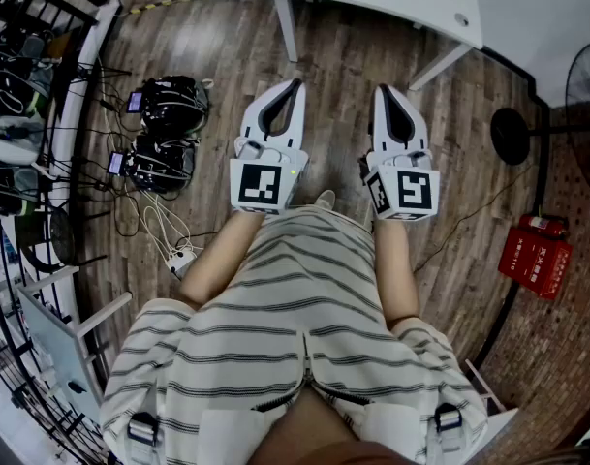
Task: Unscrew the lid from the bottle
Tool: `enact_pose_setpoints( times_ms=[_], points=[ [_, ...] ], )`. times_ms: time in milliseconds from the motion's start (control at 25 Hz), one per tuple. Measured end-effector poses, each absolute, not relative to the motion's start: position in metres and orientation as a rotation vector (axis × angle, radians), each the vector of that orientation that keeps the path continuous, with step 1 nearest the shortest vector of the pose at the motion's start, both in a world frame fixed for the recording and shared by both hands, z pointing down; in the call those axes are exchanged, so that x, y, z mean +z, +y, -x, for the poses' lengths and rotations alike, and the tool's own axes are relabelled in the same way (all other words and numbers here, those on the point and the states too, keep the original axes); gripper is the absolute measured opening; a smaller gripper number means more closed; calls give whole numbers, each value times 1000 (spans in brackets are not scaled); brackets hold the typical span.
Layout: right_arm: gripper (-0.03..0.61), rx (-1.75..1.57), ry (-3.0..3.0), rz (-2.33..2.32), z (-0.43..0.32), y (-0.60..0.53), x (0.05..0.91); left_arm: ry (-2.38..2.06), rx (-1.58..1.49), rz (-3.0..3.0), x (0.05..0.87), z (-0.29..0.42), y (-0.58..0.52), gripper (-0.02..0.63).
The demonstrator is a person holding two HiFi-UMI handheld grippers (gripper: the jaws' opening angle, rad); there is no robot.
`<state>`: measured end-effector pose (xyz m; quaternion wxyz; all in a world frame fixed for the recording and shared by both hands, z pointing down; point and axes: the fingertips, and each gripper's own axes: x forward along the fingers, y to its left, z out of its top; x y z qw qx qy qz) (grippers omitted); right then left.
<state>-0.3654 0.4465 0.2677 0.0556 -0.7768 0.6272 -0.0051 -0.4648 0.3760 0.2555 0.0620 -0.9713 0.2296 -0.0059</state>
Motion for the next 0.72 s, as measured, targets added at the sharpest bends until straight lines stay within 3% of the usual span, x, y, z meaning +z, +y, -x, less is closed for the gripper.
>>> enact_pose_setpoints(
  times_ms=[720],
  points=[
    [9,-33,1978,2293,287,443,267,714,-69,2967,276,371,377,0]
  ],
)
